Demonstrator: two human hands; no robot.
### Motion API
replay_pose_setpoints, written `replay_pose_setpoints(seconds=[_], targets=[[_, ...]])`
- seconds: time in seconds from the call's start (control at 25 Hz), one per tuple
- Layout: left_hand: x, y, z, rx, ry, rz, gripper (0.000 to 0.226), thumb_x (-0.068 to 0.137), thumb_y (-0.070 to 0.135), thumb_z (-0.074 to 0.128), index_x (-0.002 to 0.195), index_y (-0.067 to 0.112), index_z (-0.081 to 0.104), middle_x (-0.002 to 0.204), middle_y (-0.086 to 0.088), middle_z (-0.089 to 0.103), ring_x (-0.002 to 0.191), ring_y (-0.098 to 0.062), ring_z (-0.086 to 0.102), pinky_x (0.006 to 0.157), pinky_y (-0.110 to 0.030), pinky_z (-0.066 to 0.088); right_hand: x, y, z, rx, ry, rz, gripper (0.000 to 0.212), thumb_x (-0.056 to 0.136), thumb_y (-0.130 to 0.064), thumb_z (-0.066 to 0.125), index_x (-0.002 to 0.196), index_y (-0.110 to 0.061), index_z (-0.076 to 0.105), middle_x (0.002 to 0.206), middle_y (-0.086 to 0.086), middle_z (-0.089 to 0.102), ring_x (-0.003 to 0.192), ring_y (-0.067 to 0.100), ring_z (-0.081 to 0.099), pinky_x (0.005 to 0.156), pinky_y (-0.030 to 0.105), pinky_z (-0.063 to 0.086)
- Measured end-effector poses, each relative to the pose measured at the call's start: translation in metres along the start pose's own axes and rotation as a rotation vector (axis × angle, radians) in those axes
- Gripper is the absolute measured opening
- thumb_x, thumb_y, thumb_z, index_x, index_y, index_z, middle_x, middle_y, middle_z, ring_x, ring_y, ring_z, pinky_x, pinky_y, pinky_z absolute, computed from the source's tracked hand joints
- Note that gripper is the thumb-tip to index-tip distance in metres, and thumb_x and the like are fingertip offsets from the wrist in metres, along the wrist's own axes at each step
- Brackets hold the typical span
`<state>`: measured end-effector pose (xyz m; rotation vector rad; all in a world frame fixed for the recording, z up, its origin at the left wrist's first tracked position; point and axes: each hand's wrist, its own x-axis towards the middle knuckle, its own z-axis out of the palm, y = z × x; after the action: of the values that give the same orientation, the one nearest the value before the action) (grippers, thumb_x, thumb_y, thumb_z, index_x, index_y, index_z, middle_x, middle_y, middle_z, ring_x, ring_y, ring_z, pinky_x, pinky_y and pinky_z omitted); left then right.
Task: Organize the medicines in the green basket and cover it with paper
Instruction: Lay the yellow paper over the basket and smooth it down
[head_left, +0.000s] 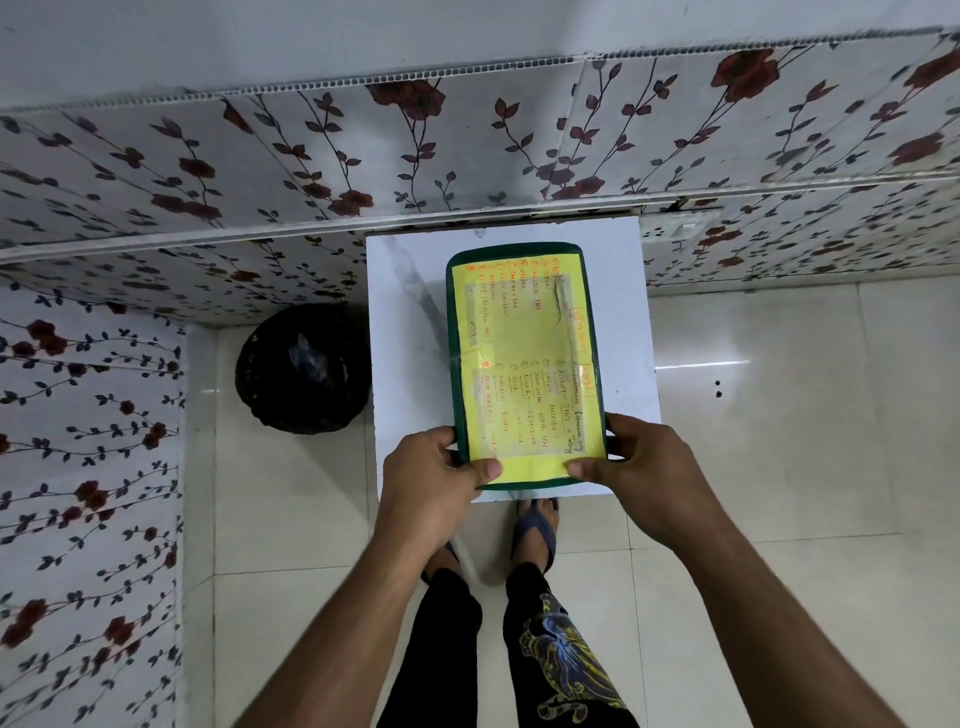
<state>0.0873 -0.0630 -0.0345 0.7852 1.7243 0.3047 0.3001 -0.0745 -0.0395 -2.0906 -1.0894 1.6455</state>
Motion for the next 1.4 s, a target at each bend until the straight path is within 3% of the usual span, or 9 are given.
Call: replay_pose_setpoints(seconds=[0.2,0.36,0.44,0.56,0.72,0.84,1.0,1.16,1.4], targets=[[0.001,0.006,-0.009,0.082,-0.068,-0.028,0.042,0.073,0.017,0.083,0.113,0.015,0.071,0.096,0.001,0.077,0.087,-0.021,0.074,0.083,-0.043,0.060,0.002,0.000,-0.003,-0.051,-0.069,0.032,0.065,0.076,-0.030,0.083,0.135,-0.028,0.056,0.109,-0.016,0.066,0.095,0.008,0.067,0.076,0.018,0.051],[0.027,0.032,-0.037,0.166,-0.296,-0.122,0.117,0.050,0.066,0.083,0.149,0.029,0.033,0.141,0.000,0.055,0.127,-0.026,0.055,0.104,-0.051,0.045,0.027,-0.029,-0.025,-0.095,-0.143,0.044,0.097,0.066,-0.066,0.075,0.146,-0.024,0.044,0.140,-0.005,0.054,0.122,0.021,0.057,0.099,0.039,0.047],[0.045,0.057,-0.033,0.072,-0.131,0.027,0.096,0.069,0.069,0.069,0.149,0.032,0.030,0.146,0.001,0.049,0.132,-0.023,0.049,0.109,-0.047,0.039,0.049,-0.057,-0.023,0.020,0.031,-0.017,0.073,0.085,-0.058,0.063,0.146,-0.022,0.045,0.141,-0.001,0.053,0.127,0.022,0.053,0.098,0.036,0.042],[0.074,0.092,-0.009,-0.075,0.071,0.225,0.061,0.093,0.055,0.048,0.146,0.026,0.040,0.142,0.004,0.053,0.125,-0.014,0.051,0.096,-0.029,0.038,0.085,-0.091,-0.008,0.226,0.140,-0.086,0.055,0.096,-0.053,0.045,0.140,-0.021,0.053,0.139,0.001,0.058,0.126,0.024,0.054,0.104,0.044,0.043],[0.097,0.098,0.008,-0.094,0.172,0.337,0.031,0.102,0.040,0.037,0.116,0.019,0.055,0.088,0.010,0.059,0.080,-0.007,0.055,0.065,-0.024,0.038,0.103,-0.101,0.005,0.293,0.204,-0.094,0.039,0.104,-0.040,0.036,0.124,-0.021,0.064,0.114,-0.002,0.069,0.108,0.021,0.062,0.089,0.037,0.046],[0.103,0.096,0.013,-0.107,0.196,0.363,0.025,0.103,0.037,0.036,0.106,0.019,0.053,0.075,0.009,0.050,0.063,-0.007,0.044,0.058,-0.025,0.035,0.107,-0.098,0.009,0.321,0.251,-0.120,0.036,0.104,-0.037,0.037,0.117,-0.022,0.066,0.108,-0.003,0.070,0.104,0.018,0.063,0.090,0.037,0.048],[0.091,0.101,0.003,-0.154,0.101,0.263,0.038,0.101,0.048,0.035,0.127,0.023,0.047,0.097,0.007,0.058,0.081,-0.004,0.053,0.069,-0.024,0.041,0.102,-0.091,0.001,0.293,0.213,-0.108,0.044,0.102,-0.045,0.037,0.132,-0.022,0.058,0.125,-0.001,0.066,0.113,0.020,0.060,0.099,0.043,0.048],[0.059,0.060,-0.015,-0.136,-0.041,0.159,0.049,0.090,0.052,0.057,0.135,0.032,0.050,0.124,0.010,0.062,0.109,-0.010,0.061,0.090,-0.033,0.046,0.064,-0.052,0.002,0.185,0.072,-0.059,0.048,0.099,-0.051,0.039,0.141,-0.030,0.048,0.129,-0.004,0.063,0.108,0.019,0.065,0.088,0.040,0.054],[0.058,0.054,-0.012,-0.159,-0.094,0.134,0.033,0.093,0.034,0.061,0.125,0.032,0.060,0.118,0.008,0.068,0.107,-0.013,0.064,0.094,-0.041,0.052,0.062,-0.056,0.008,0.276,0.054,-0.075,0.036,0.104,-0.039,0.037,0.137,-0.032,0.050,0.121,-0.008,0.065,0.104,0.013,0.065,0.084,0.034,0.053]])
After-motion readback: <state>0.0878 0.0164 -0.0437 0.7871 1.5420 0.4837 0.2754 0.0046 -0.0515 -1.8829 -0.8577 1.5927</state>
